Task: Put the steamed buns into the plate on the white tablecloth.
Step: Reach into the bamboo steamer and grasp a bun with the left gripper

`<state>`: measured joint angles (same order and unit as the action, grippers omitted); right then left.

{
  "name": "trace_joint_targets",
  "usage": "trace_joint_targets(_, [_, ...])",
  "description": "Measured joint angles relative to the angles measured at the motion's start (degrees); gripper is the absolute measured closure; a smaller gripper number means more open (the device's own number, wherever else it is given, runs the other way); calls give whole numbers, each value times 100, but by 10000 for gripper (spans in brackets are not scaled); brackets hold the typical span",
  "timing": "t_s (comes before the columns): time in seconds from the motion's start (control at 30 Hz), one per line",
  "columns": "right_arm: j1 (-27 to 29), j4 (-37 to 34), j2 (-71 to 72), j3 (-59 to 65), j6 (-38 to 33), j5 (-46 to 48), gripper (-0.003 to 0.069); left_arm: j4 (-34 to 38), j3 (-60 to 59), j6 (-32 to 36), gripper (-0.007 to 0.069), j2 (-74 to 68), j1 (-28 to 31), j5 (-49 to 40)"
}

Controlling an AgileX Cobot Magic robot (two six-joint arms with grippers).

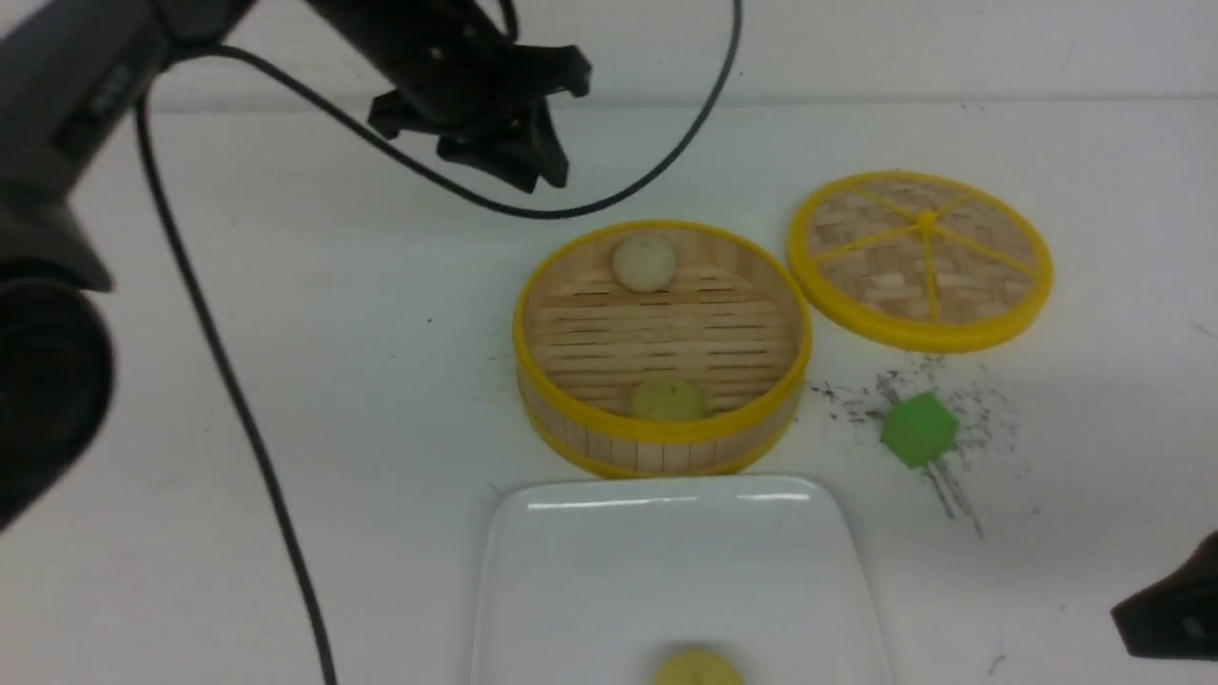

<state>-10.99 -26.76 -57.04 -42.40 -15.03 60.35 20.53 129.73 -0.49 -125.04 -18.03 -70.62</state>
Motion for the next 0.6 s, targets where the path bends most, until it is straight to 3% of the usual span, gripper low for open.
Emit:
trace_joint_targets(0.23, [-643,219,-583,-19,18,-255,643,-239,534,-351,283,-846,-323,-34])
trace_joint_targets(0.6, [-1199,208,-1272,-42,51,-701,631,-162,581,-497,246,-1366,-346,378])
